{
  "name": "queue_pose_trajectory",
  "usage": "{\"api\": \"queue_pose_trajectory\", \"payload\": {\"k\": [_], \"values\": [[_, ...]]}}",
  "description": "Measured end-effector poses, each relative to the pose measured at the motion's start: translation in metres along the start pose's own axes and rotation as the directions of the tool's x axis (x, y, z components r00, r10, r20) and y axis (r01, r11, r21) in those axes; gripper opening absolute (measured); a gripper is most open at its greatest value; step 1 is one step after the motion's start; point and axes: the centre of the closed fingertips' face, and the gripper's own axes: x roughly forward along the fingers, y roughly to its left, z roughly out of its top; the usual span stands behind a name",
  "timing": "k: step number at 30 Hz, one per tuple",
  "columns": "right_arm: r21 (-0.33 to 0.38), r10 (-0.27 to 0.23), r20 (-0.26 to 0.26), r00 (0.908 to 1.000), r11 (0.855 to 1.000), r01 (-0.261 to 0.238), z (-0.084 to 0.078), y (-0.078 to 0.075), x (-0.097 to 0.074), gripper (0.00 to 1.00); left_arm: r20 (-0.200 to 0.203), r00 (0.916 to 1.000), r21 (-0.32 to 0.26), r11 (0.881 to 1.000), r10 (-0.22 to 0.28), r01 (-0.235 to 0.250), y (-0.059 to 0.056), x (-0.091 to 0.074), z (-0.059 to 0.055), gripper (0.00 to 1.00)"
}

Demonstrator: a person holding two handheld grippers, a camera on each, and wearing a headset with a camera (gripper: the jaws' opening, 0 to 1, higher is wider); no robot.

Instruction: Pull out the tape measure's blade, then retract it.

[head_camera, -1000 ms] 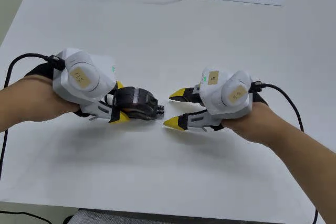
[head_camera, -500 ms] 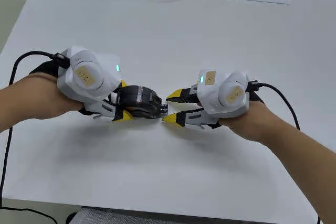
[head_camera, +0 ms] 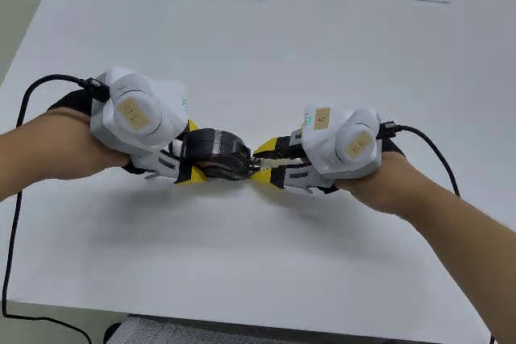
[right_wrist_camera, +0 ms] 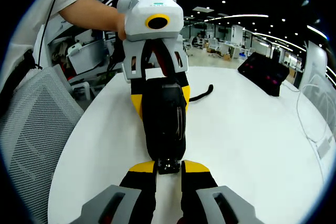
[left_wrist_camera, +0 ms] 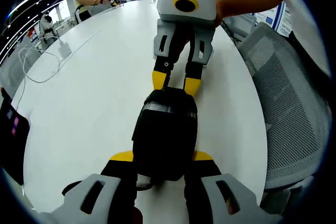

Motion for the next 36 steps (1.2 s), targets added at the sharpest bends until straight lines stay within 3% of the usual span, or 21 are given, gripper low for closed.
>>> {"api": "queue_pose_trajectory", "payload": {"k": [36], "values": [[-0.029,0.010,-0.052,0.9986,1.000,-0.011,-0.0049,0.0025,-0.0036,0.08,-0.017,0.9998,0.022,1.000,-0.008,0.008,-0.0006,0.0000,-0.0015,0.29]]}}
